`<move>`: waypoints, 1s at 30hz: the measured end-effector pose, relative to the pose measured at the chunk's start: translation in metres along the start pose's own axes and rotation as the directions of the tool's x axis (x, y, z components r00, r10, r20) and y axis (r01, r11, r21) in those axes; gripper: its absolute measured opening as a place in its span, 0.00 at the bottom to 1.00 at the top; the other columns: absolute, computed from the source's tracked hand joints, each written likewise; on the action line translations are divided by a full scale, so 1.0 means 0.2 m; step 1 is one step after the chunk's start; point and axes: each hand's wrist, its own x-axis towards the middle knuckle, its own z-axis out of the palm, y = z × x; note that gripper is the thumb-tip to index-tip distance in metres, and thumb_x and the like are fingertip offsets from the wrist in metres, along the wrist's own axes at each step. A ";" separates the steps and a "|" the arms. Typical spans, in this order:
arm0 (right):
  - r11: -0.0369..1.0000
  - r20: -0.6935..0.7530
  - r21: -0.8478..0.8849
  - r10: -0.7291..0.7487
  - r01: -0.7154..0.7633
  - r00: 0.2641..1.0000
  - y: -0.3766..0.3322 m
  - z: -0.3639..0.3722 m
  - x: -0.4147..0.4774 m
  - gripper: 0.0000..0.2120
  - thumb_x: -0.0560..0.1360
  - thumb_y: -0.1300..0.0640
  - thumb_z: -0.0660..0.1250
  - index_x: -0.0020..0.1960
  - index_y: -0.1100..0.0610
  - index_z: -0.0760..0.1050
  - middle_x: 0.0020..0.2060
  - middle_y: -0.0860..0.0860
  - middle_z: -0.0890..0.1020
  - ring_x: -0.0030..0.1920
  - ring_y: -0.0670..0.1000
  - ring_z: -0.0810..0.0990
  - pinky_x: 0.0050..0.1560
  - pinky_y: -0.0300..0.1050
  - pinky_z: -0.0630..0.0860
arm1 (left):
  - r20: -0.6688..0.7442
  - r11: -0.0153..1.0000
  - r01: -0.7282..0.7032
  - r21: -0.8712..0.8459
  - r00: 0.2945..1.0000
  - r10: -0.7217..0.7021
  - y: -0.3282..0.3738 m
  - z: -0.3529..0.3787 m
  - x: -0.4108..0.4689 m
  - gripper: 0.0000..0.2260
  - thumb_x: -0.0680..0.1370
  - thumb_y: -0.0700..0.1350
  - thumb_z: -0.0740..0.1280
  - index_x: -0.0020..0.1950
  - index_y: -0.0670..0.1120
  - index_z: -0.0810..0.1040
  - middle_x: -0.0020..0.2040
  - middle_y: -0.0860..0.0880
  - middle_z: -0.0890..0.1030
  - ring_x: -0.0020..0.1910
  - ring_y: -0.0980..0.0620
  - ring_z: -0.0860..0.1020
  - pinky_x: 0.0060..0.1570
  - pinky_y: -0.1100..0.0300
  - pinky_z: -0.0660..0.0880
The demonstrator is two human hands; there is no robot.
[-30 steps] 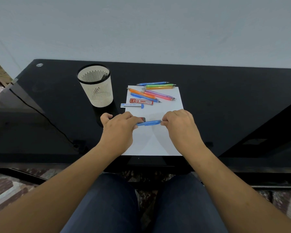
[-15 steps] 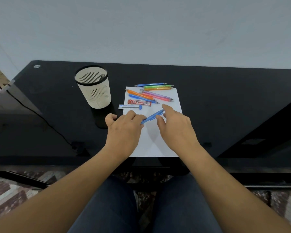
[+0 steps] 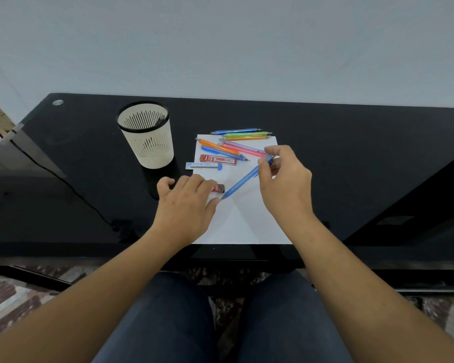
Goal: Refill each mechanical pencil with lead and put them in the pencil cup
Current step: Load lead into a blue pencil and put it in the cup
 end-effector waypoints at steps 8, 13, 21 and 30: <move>0.996 0.000 0.086 0.025 -0.025 1.000 -0.03 -0.06 0.05 0.14 0.78 0.57 0.65 0.57 0.49 0.62 0.45 0.46 0.76 0.37 0.37 0.76 0.28 0.22 0.69 | -0.135 0.995 0.041 -0.090 0.989 -0.053 -0.16 0.11 -0.03 0.14 0.76 0.50 0.62 0.59 0.50 0.78 0.58 0.52 0.76 0.56 0.53 0.74 0.56 0.51 0.60; 0.993 -0.019 0.107 0.053 -0.051 0.998 -0.04 -0.07 0.11 0.12 0.78 0.56 0.64 0.58 0.50 0.65 0.48 0.47 0.77 0.38 0.38 0.76 0.27 0.22 0.68 | -0.170 0.974 0.076 -0.214 0.979 -0.113 -0.17 0.13 -0.03 0.13 0.74 0.50 0.62 0.55 0.50 0.80 0.56 0.54 0.77 0.51 0.55 0.75 0.52 0.56 0.56; 0.997 0.010 0.055 0.057 -0.057 0.998 -0.04 -0.04 0.15 0.13 0.78 0.54 0.64 0.61 0.50 0.68 0.48 0.42 0.74 0.46 0.43 0.76 0.27 0.24 0.69 | -0.158 0.971 0.067 -0.228 0.982 -0.105 -0.17 0.14 -0.02 0.11 0.74 0.49 0.62 0.53 0.52 0.80 0.52 0.57 0.78 0.46 0.57 0.75 0.53 0.57 0.57; 0.999 0.039 0.033 0.018 -0.019 0.999 -0.04 -0.04 0.14 0.14 0.78 0.54 0.64 0.63 0.50 0.67 0.49 0.43 0.74 0.48 0.42 0.75 0.27 0.22 0.69 | -0.151 0.972 0.081 -0.222 0.982 -0.116 -0.17 0.16 -0.02 0.12 0.74 0.50 0.60 0.53 0.53 0.79 0.52 0.57 0.77 0.46 0.57 0.75 0.56 0.52 0.60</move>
